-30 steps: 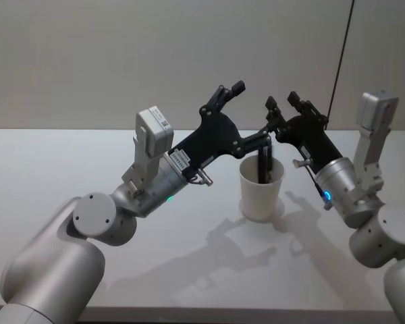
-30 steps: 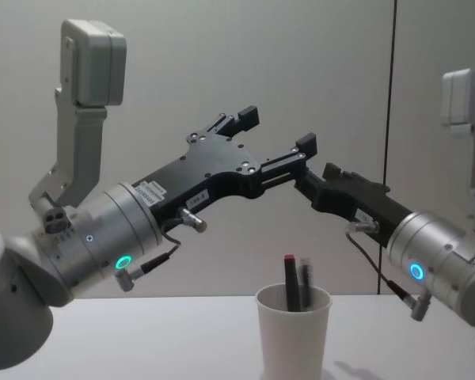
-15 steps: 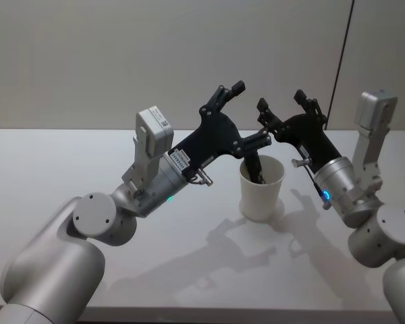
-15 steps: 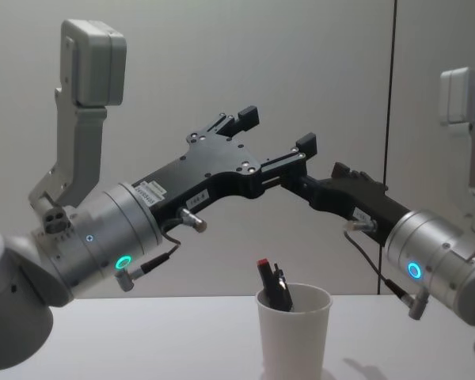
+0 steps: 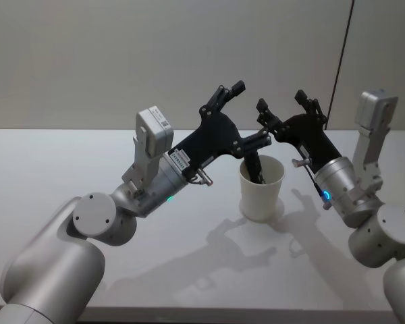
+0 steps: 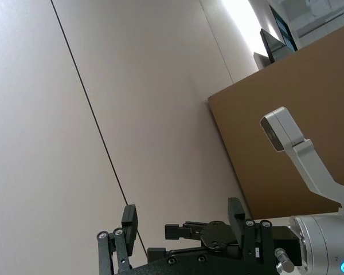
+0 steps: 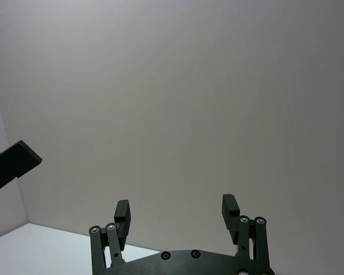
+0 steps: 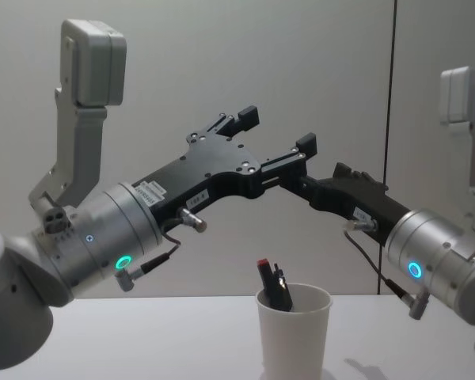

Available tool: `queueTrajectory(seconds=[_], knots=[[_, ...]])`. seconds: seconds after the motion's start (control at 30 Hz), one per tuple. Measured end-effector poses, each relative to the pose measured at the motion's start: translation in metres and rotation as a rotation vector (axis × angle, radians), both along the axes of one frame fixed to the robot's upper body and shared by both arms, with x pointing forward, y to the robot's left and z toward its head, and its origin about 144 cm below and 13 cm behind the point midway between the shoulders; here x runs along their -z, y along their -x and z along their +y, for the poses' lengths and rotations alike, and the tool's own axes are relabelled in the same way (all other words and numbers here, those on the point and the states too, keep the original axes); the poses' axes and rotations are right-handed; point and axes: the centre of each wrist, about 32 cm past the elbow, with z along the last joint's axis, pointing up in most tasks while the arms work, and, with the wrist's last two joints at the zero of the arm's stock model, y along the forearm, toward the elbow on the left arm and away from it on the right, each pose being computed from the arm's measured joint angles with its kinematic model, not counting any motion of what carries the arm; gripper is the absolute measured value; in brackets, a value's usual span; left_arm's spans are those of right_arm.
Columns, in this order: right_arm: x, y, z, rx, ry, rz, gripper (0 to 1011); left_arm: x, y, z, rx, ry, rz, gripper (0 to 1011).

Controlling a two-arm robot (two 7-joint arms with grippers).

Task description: Place the pen into the pen holder.

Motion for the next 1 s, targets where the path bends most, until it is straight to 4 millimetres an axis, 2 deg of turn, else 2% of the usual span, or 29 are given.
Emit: queueTrajectory(seconds=[0.5, 1.0], knots=[[0.0, 0.004, -0.004, 0.009, 0.004, 0.005, 1001, -0.001, 0.003, 0.0, -0.015, 0.001, 0.017, 1000], [-0.002, 0.03, -0.03, 0.068, 0.044, 0.044, 1001, -0.009, 0.027, -0.001, -0.131, -0.018, 0.124, 1000]])
